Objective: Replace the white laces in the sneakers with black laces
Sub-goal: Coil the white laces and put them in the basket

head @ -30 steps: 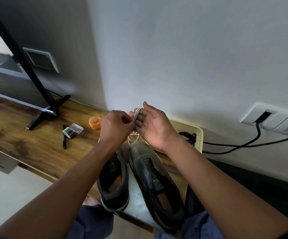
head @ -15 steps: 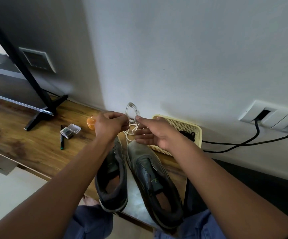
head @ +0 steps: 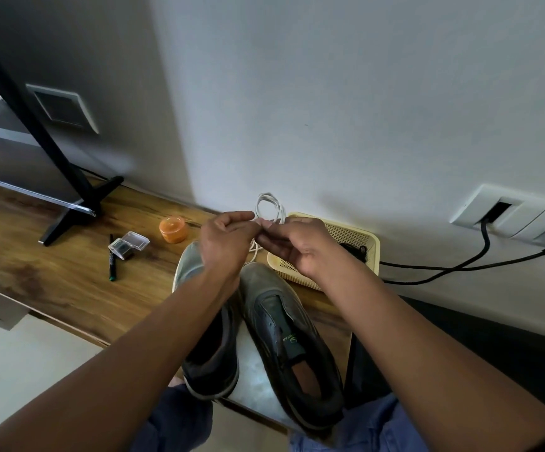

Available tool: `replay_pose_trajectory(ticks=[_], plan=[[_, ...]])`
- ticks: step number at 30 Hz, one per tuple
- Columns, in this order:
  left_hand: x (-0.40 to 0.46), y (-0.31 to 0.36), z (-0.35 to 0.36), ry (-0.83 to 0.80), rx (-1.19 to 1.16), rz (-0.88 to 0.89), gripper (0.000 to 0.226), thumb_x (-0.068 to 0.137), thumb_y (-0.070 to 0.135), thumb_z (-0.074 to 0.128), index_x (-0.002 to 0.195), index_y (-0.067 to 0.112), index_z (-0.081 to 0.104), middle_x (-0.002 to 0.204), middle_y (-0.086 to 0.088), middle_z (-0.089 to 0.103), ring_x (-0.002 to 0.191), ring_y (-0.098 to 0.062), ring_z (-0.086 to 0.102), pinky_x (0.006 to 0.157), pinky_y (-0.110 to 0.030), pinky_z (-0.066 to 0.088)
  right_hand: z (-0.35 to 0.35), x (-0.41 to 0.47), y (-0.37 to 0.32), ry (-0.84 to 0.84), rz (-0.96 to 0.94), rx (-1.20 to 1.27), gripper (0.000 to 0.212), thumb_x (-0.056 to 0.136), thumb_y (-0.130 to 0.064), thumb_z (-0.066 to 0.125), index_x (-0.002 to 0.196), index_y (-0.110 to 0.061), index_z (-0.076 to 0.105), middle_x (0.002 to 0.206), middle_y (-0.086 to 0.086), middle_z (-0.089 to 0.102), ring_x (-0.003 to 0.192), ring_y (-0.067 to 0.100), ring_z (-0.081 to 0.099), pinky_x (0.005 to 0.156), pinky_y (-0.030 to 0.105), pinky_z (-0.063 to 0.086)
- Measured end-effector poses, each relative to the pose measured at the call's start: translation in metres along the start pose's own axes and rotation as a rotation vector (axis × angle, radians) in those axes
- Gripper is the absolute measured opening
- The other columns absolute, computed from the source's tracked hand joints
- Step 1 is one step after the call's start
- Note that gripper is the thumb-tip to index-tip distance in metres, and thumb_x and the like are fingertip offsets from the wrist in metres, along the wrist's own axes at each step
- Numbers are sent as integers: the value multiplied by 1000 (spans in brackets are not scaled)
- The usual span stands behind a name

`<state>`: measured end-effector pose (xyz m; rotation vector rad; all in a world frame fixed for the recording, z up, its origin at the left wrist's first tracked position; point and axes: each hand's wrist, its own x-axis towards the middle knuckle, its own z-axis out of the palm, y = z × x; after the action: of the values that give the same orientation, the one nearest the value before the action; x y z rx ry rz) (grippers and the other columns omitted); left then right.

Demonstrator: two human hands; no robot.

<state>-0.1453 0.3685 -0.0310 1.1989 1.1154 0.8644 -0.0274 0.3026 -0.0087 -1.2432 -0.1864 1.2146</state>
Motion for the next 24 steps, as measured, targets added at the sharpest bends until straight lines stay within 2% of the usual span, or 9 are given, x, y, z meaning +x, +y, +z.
replay_pose_trajectory(ticks=[3,7,12,14,17,19,21,24], plan=[[0,-1,-1,-32,22,-7,18,79,24,88,94,19,80,85,-1,81,87,-20,79,93,-44,62,-5,4,-1,3,-5,-10,12,84,17,72,87,8,65,75,18,74,67,26,73,72,34,65],[0,-2,-1,-70,154,43,14,82,27,84,94,21,78,81,1,81,84,-22,79,91,-51,62,-11,8,-6,18,-15,-115,14,83,19,72,84,6,66,76,20,72,67,27,71,63,32,65],[4,-2,-7,-112,269,43,53,69,40,75,121,26,73,97,14,80,97,-14,77,95,-48,61,-28,10,-18,35,37,-328,12,81,18,74,88,9,70,75,22,73,65,28,74,57,31,63],[3,0,-11,-119,298,67,59,71,36,70,129,26,68,103,18,79,101,-11,75,97,-47,59,-39,11,-24,68,64,-439,12,81,17,75,90,10,71,79,23,74,65,29,74,55,31,63],[3,4,-17,-114,325,88,55,76,33,67,131,29,67,108,21,77,100,-9,74,97,-46,60,-56,13,-29,123,102,-581,11,84,16,73,94,11,71,81,25,74,60,28,73,51,31,61],[4,5,-20,-99,333,91,50,79,32,68,129,32,67,108,22,77,99,-6,74,95,-45,61,-64,17,-29,155,151,-721,9,88,13,71,96,12,71,76,22,74,52,21,70,45,26,56],[5,6,-21,-90,336,95,47,82,27,69,129,32,67,108,22,77,98,-4,73,93,-44,61,-66,22,-26,145,250,-928,5,93,5,68,95,8,71,64,12,72,44,12,64,38,19,45],[6,7,-23,-88,340,116,47,86,17,67,131,28,66,111,19,77,100,-5,73,94,-43,61,-63,28,-22,81,389,-1162,22,99,-5,64,77,-5,66,50,1,60,36,7,48,38,15,28]])
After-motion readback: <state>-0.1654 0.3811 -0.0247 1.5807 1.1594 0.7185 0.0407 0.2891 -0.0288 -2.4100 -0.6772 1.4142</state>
